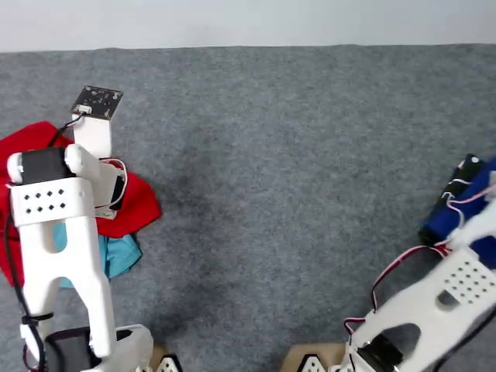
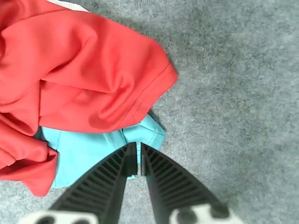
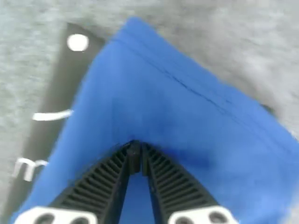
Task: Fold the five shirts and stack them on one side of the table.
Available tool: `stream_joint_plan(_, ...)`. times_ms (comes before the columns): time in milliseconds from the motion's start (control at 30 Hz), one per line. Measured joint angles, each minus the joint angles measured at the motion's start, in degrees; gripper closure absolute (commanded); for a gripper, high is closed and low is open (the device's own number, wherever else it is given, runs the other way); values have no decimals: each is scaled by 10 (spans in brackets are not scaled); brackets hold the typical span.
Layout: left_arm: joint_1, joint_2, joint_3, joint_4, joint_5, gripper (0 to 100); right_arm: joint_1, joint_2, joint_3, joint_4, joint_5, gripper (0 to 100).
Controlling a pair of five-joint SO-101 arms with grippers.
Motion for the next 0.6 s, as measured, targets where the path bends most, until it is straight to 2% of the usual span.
stream_joint_plan(200,0,0,0,0,0,978,-28,13,0,0,0,988)
stream_joint_plan(600,0,0,0,0,0,978,-4,-69,0,24,3,987)
